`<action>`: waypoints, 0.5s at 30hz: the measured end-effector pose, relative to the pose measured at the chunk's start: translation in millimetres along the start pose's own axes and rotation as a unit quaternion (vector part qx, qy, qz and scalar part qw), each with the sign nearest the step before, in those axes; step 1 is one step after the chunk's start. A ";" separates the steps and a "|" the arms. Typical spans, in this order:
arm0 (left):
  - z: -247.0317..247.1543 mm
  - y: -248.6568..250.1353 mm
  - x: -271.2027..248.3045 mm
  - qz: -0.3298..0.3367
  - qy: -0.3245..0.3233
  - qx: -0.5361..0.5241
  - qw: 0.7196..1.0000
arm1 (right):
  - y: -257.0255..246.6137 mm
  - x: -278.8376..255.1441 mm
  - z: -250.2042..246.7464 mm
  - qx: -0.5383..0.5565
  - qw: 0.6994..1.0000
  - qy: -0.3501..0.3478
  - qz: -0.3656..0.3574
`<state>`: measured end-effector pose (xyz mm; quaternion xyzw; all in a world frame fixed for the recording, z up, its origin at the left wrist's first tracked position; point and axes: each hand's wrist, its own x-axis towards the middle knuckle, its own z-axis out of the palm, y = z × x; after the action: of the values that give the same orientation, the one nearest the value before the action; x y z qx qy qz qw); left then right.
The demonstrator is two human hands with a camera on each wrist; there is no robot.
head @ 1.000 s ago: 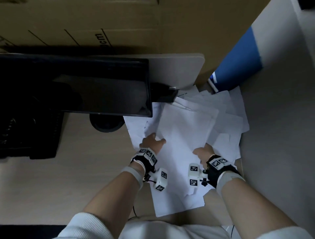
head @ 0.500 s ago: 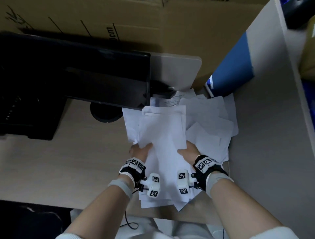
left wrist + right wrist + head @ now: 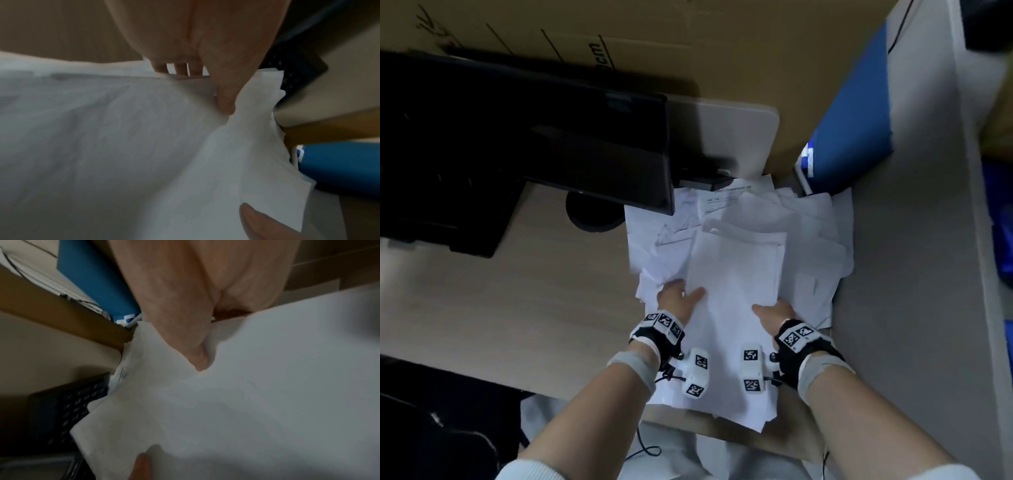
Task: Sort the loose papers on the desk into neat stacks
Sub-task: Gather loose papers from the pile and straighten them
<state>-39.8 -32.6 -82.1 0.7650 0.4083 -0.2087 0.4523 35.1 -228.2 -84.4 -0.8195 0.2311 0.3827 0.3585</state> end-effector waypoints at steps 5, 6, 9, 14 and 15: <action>17.5 14.2 4.3 -0.040 -0.009 0.104 0.994 | 20.8 10.9 -23.5 -0.034 0.999 -0.027 -0.014; 20.3 9.4 5.9 -0.046 -0.008 0.090 0.995 | 23.7 9.7 -22.9 -0.006 0.998 -0.053 -0.022; 17.8 -3.0 5.3 -0.038 0.014 0.054 0.998 | 27.4 3.7 -14.1 0.075 0.990 -0.113 -0.029; -7.5 -23.9 13.5 -0.060 0.054 0.075 0.994 | 19.6 -5.5 12.3 0.050 0.994 -0.092 -0.034; -12.4 -28.4 16.4 -0.068 0.042 0.072 0.994 | 16.9 -8.2 14.7 0.046 0.995 -0.077 -0.041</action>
<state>-54.0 -7.4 -101.9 0.7738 0.4621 -0.2355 0.3636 12.4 -226.8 -91.5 -0.7788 0.1867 0.4189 0.4279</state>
